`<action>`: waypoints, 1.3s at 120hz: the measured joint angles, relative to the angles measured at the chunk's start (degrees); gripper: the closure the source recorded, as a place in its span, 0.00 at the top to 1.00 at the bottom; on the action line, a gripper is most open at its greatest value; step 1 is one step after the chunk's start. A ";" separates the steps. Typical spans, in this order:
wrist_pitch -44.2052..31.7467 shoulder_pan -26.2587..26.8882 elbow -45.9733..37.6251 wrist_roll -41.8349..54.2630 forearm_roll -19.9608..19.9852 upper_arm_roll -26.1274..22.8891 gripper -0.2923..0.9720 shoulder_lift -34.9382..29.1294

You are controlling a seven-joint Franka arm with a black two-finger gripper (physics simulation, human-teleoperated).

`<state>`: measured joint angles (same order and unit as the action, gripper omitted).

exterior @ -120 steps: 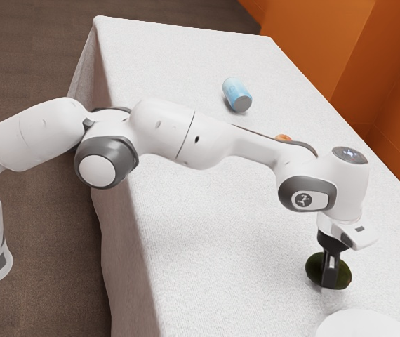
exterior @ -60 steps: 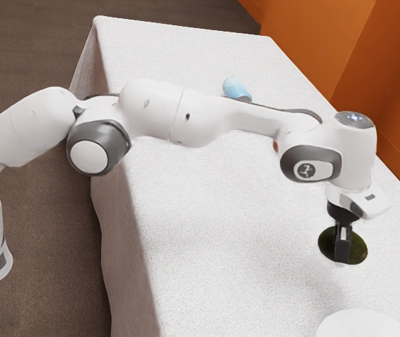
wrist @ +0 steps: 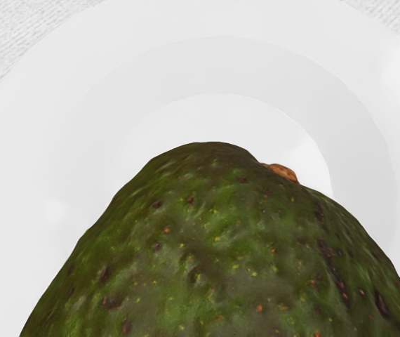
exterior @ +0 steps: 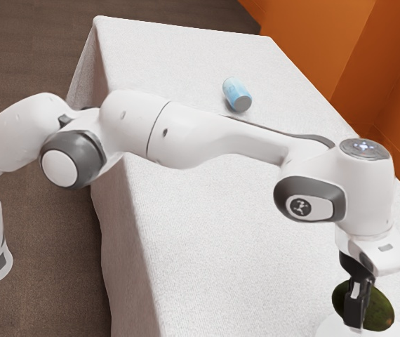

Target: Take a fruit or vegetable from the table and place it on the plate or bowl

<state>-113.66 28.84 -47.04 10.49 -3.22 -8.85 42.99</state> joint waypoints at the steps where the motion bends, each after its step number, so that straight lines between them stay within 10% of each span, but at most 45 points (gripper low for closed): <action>1: -0.08 0.19 0.00 -0.01 0.00 -0.04 0.44 0.01; 128: -19.01 2.86 9.55 -4.10 -0.48 -3.97 0.44 13.32; 156: -15.19 3.23 9.79 -3.90 0.91 -4.02 0.60 13.16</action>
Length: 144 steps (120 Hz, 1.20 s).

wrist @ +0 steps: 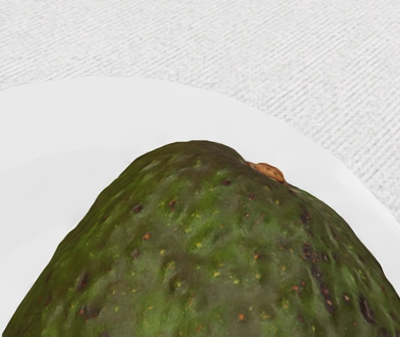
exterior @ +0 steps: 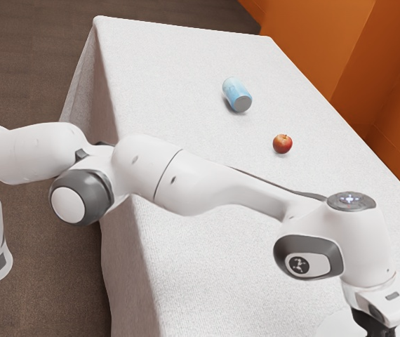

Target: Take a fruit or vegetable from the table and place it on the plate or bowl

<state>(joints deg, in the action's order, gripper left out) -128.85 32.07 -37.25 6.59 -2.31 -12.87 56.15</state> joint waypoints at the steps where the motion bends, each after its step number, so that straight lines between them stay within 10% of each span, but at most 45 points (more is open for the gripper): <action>1: 0.33 -0.01 0.09 0.00 0.03 0.01 0.60 -0.01; 43: 15.57 -0.69 0.90 0.21 0.33 0.32 0.75 -2.90; 68: 26.66 -0.89 -0.78 -0.43 -6.51 0.37 0.76 -19.89; 87: 36.71 -15.04 -10.45 -0.87 -9.04 0.22 0.77 -34.12; 115: 45.90 -42.47 -17.89 -0.42 -6.55 0.39 0.77 -35.21; 144: 48.60 -46.30 -19.53 -1.10 -3.34 0.31 0.77 -33.97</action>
<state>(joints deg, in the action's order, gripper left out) -80.25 -14.22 -56.78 5.49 -5.65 -12.56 22.19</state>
